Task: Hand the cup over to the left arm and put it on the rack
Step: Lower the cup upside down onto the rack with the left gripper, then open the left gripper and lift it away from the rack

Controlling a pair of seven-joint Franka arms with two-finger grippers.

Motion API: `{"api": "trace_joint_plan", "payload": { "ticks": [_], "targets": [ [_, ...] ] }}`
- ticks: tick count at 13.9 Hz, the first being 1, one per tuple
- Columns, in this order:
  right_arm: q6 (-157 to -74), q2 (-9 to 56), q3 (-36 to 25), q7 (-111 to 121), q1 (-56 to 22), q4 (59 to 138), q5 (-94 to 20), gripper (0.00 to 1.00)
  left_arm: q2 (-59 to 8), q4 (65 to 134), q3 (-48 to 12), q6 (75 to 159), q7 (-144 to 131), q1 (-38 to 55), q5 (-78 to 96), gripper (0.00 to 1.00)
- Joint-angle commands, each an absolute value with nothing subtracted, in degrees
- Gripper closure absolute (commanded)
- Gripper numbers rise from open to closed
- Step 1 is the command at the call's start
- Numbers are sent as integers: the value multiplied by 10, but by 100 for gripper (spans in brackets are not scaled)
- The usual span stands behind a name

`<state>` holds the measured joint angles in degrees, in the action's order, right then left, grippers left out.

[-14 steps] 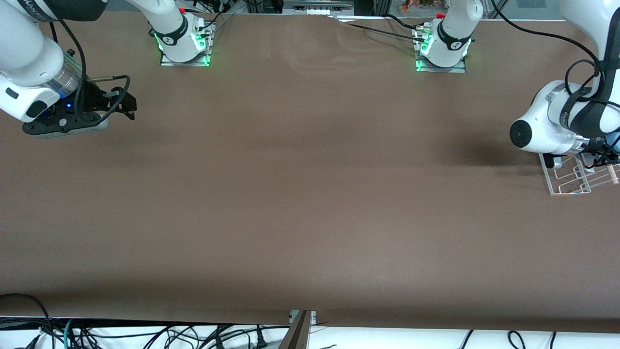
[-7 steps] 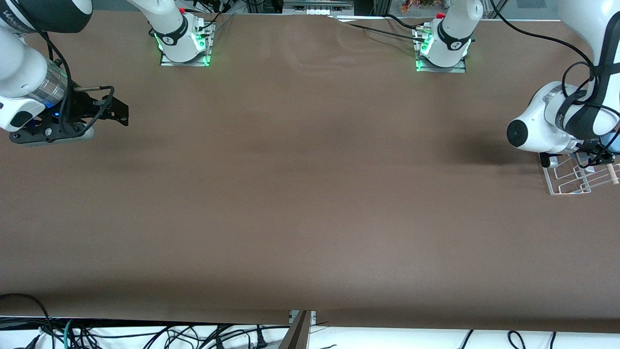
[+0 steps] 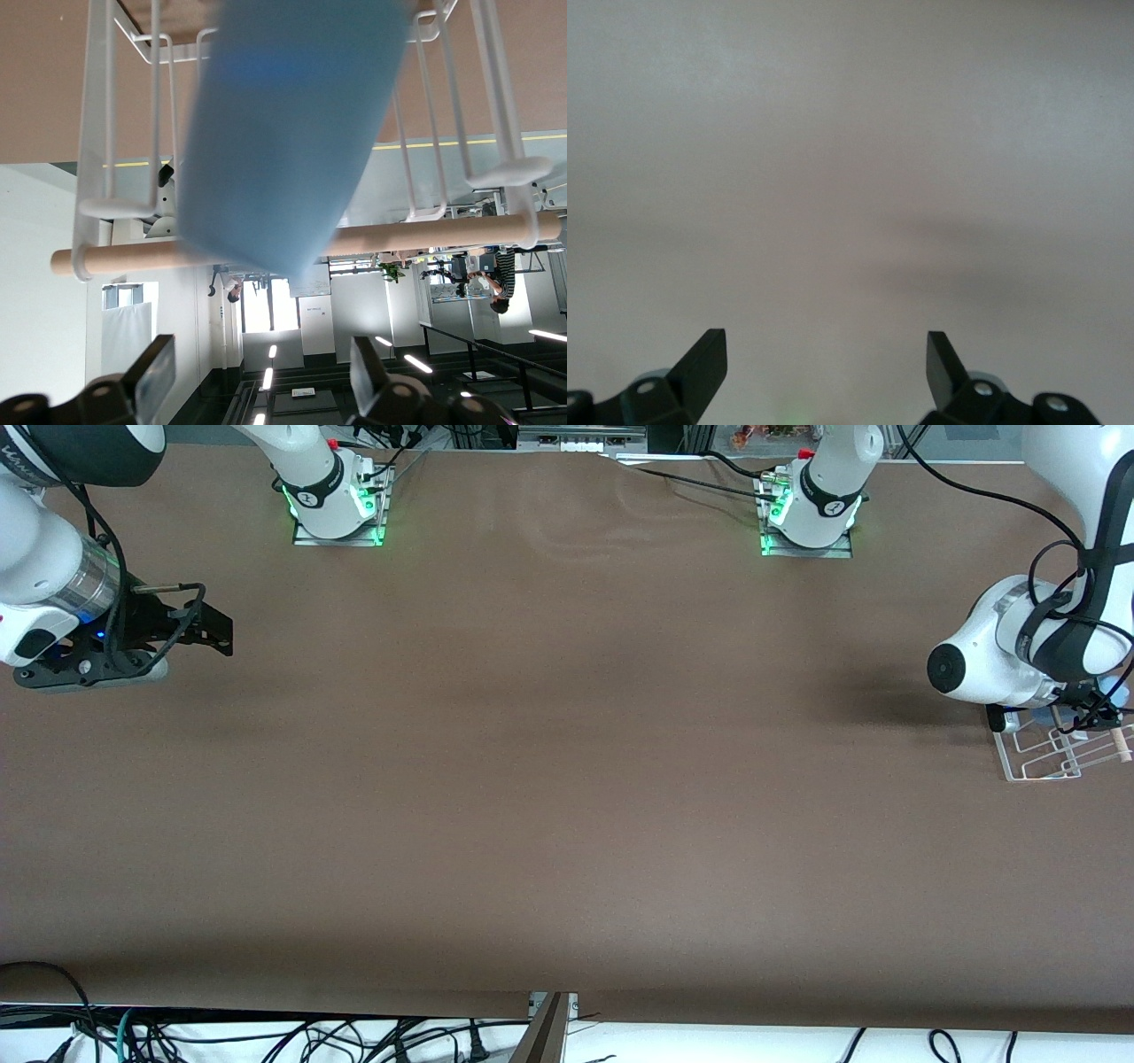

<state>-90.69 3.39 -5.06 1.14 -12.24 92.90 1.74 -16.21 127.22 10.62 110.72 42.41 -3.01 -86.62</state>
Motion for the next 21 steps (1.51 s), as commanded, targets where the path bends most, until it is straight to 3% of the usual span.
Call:
{"api": "trace_joint_plan", "payload": {
  "ticks": [1,6,12,17,21],
  "targets": [
    [-898,39,-46,19,-113,917,6,1,-146,1269,107,1107,426,-26,-875,0],
    [-898,39,-46,18,-113,917,6,1,-84,1231,85,1086,425,-20,-734,0],
    [-901,40,-46,19,-113,915,7,1,-76,1038,-43,903,419,-18,-544,0],
    [-903,40,-46,23,-113,915,7,1,-74,885,-47,852,397,-11,-303,0],
    [-903,40,-46,23,-113,915,6,1,-72,837,-47,819,220,-10,-159,0]
  ]
}}
